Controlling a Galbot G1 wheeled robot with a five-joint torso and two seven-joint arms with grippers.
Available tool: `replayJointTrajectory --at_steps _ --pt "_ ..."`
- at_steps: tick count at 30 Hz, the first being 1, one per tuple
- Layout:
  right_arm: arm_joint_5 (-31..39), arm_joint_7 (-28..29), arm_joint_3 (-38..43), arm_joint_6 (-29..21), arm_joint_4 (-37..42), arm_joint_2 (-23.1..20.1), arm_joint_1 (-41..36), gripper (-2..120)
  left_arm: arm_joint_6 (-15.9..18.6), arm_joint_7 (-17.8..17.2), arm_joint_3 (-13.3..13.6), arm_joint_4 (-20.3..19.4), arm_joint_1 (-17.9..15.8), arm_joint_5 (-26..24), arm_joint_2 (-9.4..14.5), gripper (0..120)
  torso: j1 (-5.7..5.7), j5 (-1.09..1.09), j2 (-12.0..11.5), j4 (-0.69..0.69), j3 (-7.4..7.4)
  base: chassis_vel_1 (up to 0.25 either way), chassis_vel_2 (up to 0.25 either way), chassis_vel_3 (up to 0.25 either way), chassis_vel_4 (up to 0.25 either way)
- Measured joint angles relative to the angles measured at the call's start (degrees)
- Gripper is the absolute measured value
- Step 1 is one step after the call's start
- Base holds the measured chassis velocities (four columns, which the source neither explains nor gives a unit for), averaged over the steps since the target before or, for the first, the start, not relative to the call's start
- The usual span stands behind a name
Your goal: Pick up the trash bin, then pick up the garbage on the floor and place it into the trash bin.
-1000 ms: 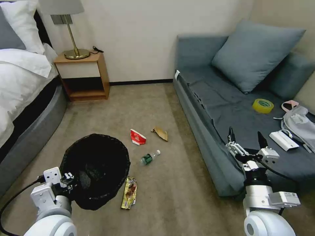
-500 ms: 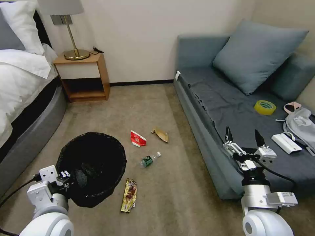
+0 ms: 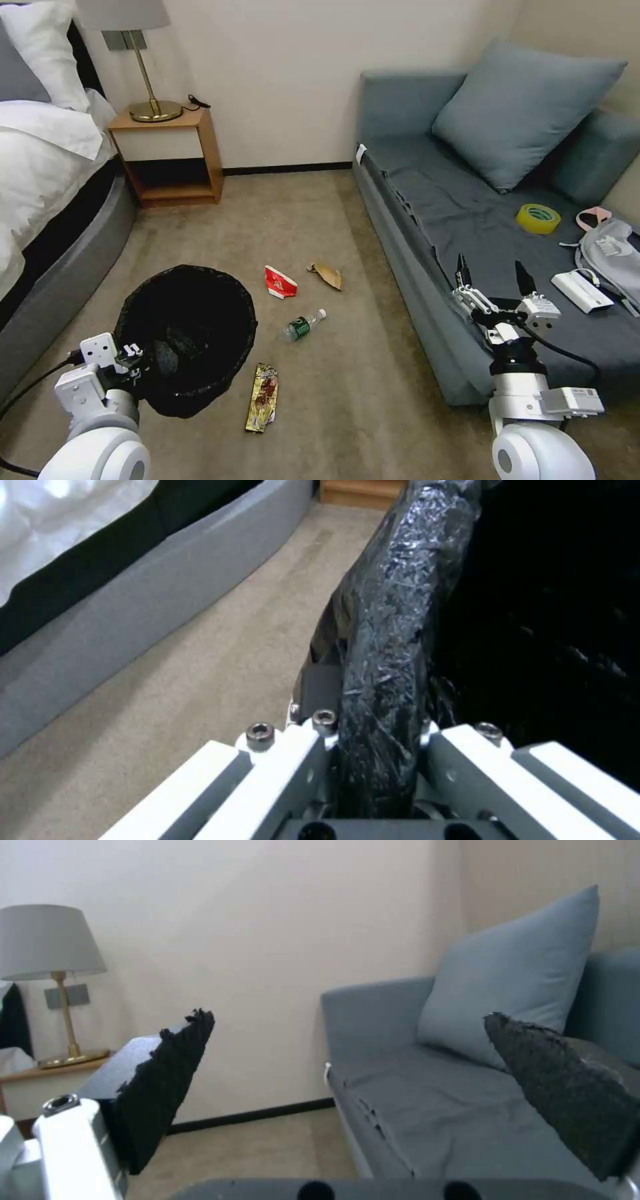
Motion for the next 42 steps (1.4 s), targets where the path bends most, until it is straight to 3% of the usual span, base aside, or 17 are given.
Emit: replayJointTrajectory --at_steps 25,31,34,42 --pt "0.2 -2.1 -0.9 0.6 0.0 0.0 0.3 100 -0.2 0.2 -0.5 -0.1 0.1 0.0 0.0 2 0.00 0.00 0.0 0.00 0.01 -0.015 0.011 0.014 -0.014" --pt "4.0 -1.0 -2.6 -0.9 0.3 -3.3 2.7 100 -0.3 0.3 -0.7 0.0 0.1 0.0 0.0 2 0.00 0.00 0.0 0.00 0.00 0.000 0.000 0.000 0.000" --pt "9.6 2.3 -5.2 -4.9 0.3 -7.1 5.3 100 -0.3 0.6 -0.9 0.2 -0.1 0.0 0.0 2 0.00 0.00 0.0 0.01 0.00 0.000 0.000 0.000 0.000" --pt "15.3 6.5 -12.0 -10.8 -1.6 -11.4 9.7 100 -0.4 1.2 -1.4 0.3 -0.5 0.0 -0.1 2 0.00 0.00 0.0 0.00 0.01 0.000 0.000 0.000 0.000"
